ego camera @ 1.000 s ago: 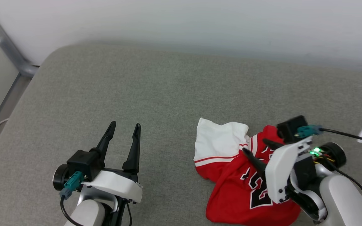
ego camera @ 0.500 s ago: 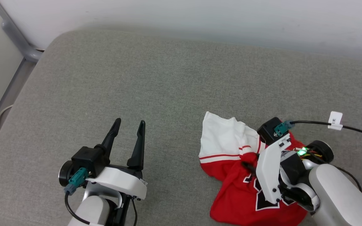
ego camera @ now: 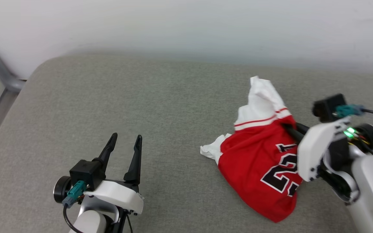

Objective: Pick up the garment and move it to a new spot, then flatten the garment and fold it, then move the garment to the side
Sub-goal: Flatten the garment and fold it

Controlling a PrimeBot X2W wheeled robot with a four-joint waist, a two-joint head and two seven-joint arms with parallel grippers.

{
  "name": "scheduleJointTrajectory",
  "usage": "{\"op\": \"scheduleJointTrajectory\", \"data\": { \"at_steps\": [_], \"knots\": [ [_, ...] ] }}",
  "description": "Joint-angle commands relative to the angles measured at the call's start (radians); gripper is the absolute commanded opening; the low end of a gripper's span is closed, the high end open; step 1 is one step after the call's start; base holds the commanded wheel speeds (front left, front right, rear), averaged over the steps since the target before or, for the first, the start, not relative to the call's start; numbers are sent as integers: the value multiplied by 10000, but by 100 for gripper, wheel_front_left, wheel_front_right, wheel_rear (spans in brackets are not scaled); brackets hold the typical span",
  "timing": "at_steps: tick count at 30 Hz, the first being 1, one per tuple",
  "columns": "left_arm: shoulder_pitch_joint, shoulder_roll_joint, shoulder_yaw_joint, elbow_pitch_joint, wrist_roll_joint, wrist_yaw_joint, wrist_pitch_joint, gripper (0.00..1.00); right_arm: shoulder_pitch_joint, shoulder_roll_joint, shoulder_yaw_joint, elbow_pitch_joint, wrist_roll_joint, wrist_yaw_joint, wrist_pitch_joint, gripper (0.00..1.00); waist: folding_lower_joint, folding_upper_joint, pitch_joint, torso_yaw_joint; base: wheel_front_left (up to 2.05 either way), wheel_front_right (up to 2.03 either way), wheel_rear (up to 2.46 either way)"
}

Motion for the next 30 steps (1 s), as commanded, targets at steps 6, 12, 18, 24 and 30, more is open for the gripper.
{"op": "scheduleJointTrajectory", "data": {
  "at_steps": [6, 12, 18, 24, 30],
  "knots": [
    [219, 111, 65, -96, -72, 131, 40, 100, 1846, 262, -2376, -149, -412, -7, -334, 0, -1, 0, -159, -624, 0, 0, 0],
    [351, 163, 60, -74, -175, 174, 146, 100, 3801, 1178, -4298, 67, -843, -7, -679, 0, -1, 0, -182, -929, 0, 0, 0],
    [508, 187, 18, -3, -251, 233, 211, 100, 5044, 2133, -5269, 636, -1174, -7, -1115, 2, -1, 0, -321, -1028, 0, 0, 0],
    [681, 218, -61, 61, -275, 254, 286, 100, 5101, 2474, -5485, 704, -1169, -7, -2093, 100, -1, 0, -552, -1018, 0, 0, 0],
    [888, 252, -142, 88, -336, 302, 378, 100, 4901, 2574, -5700, 143, -1544, -7, -3524, 100, -1, 0, -870, -930, 0, 0, 0]
  ]
}}
